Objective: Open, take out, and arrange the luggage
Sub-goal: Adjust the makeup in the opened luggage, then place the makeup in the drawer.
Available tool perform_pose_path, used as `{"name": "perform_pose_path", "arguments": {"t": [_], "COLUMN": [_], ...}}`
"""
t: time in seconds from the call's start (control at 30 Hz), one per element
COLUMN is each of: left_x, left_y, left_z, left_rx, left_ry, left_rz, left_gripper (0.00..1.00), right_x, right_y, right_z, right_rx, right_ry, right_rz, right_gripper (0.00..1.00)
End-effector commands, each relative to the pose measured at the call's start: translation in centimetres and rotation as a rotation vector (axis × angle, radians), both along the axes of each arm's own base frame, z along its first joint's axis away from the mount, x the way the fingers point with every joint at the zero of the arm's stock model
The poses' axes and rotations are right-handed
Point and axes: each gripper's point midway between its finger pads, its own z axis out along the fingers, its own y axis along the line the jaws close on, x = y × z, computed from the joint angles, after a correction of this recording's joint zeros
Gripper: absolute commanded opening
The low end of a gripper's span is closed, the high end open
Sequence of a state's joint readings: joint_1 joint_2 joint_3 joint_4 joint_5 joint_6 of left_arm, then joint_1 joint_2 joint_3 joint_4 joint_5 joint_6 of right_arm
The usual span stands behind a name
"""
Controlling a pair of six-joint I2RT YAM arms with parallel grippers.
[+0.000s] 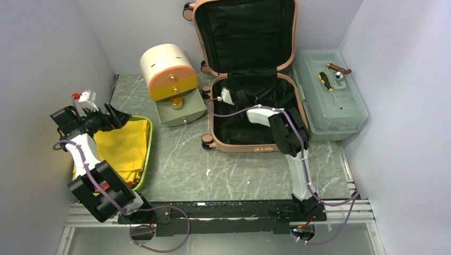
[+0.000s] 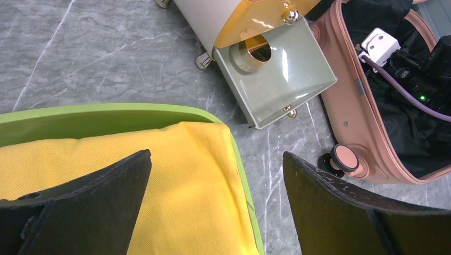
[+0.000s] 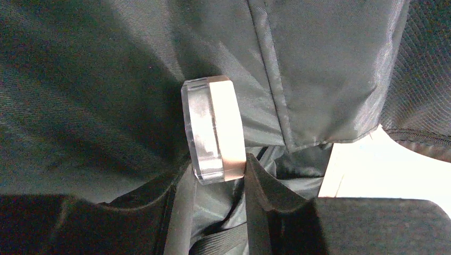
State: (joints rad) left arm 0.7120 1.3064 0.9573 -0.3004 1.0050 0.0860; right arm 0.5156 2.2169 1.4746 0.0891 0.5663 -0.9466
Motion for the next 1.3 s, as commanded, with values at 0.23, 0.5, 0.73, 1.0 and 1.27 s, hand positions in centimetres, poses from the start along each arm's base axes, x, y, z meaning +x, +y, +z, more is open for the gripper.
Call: {"name": "perform_pose_path", "arguments": {"t": [0.23, 0.5, 0.73, 1.0, 1.27], "left_x": [0.1, 0.1, 0.1, 0.0, 0.0], "left_y": [-0.2, -0.2, -0.2, -0.3, -0.2], "left_z": [0.5, 0.6, 0.6, 0.6, 0.6], "left_rx": [-0.004, -0.002, 0.000, 0.001, 0.002], "left_ry": [-0.022, -0.024, -0.027, -0.027, -0.024], "left_rz": [-0.017, -0.018, -0.019, -0.020, -0.017], "left_gripper": [0.99, 0.99, 0.99, 0.99, 0.99], "right_x": [-4.8, -6.3, -3.3, 1.4, 1.0], "right_y": [2.8, 5.3, 4.5, 2.8, 3.9], "right_z": [-1.5, 0.7, 5.0, 7.0, 4.3], "right_rx": [0.154, 0.389, 0.701, 1.010, 1.117], "right_ry": [0.264, 0.418, 0.499, 0.504, 0.613], "right_rz": [0.062, 0.092, -0.007, -0.150, -0.174], "right_gripper": [0.44, 0.72, 0.73, 0.79, 0.94]}}
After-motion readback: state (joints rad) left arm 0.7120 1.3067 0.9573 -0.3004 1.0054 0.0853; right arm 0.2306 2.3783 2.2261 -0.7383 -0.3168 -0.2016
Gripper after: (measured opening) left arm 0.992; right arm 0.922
